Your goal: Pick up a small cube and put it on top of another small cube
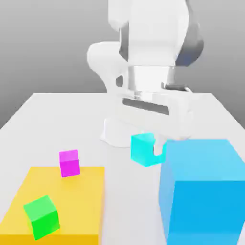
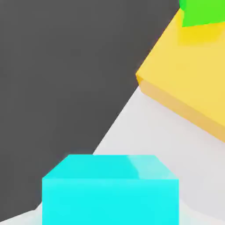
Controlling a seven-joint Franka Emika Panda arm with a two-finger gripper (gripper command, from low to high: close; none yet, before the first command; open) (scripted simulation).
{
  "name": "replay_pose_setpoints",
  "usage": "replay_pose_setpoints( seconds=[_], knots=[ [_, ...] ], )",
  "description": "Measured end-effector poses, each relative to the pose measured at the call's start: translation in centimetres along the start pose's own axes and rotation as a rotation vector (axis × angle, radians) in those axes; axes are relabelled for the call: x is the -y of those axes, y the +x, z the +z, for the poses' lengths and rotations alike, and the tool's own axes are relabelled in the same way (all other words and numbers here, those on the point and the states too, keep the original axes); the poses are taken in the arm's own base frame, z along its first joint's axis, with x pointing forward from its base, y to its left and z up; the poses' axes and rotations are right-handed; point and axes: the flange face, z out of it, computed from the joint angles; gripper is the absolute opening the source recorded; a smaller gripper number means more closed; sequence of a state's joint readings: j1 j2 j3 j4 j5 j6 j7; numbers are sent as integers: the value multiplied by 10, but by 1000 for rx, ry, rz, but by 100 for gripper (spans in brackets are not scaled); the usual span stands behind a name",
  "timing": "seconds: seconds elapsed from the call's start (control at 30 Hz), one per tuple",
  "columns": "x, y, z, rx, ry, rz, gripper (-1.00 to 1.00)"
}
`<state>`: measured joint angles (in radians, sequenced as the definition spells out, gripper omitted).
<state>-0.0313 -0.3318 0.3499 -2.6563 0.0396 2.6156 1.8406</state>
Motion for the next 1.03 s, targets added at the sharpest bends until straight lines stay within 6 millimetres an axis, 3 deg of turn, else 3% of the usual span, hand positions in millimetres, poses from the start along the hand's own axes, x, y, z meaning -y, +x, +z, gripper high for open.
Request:
replay_pose_setpoints(
  seconds=[0.13, 0.23, 0.47, 1.0, 1.03],
  knots=[
    [-56, -91, -23, 14, 45, -290, -100],
    [-111, -128, -6, 35, -8, -414, -100],
    [-182, -133, 66, 65, -259, -433, -100],
    [-203, -132, 128, 69, -276, -422, -100],
    [-205, -132, 131, 69, -278, -422, 100]
  ],
)
